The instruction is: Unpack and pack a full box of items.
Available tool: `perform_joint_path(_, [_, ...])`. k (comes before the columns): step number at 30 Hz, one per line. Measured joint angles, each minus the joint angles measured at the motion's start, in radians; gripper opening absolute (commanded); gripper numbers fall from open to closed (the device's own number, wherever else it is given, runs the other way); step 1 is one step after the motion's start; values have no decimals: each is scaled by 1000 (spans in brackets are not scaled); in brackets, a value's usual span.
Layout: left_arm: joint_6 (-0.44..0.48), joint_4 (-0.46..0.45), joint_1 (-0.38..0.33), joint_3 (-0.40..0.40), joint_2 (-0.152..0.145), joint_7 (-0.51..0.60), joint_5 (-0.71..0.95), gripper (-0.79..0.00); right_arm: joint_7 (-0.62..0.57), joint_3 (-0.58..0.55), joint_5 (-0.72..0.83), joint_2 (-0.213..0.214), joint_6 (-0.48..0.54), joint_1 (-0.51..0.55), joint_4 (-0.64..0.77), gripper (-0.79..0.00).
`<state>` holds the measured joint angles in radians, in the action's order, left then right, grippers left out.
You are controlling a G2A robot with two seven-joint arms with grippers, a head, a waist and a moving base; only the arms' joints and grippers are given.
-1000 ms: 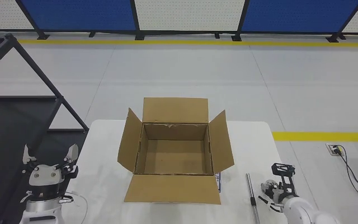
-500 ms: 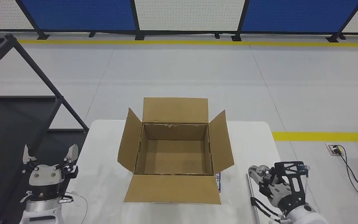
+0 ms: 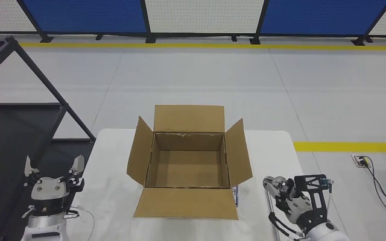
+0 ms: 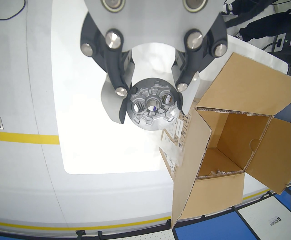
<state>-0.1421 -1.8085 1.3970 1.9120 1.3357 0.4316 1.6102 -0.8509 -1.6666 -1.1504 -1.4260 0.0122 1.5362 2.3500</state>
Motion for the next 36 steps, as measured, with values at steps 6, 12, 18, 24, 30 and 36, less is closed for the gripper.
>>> perform_joint_path(6, [-15, -4, -2, -27, -3, -33, -62, 0, 201, 53, 23, 1, 69, -33, 0, -785])
perform_joint_path(12, [-18, 4, 7, -63, -3, -36, -103, 0, 251, 199, -45, 4, 137, -168, 0, -785])
perform_joint_path(18, [3, 8, 39, -63, 0, -32, -75, 0, 26, 450, -168, -5, 98, -370, 0, -785])
perform_joint_path(24, [39, -5, 65, -45, 3, -23, -28, 0, -154, 692, -344, -41, -37, -594, -178, -785])
perform_joint_path(30, [42, -30, 93, -29, 6, -7, 20, 0, -210, 828, -376, -103, -242, -814, -500, -785])
perform_joint_path(36, [8, -43, 103, -20, 5, -6, 51, 0, -233, 859, -361, -125, -298, -882, -632, -785])
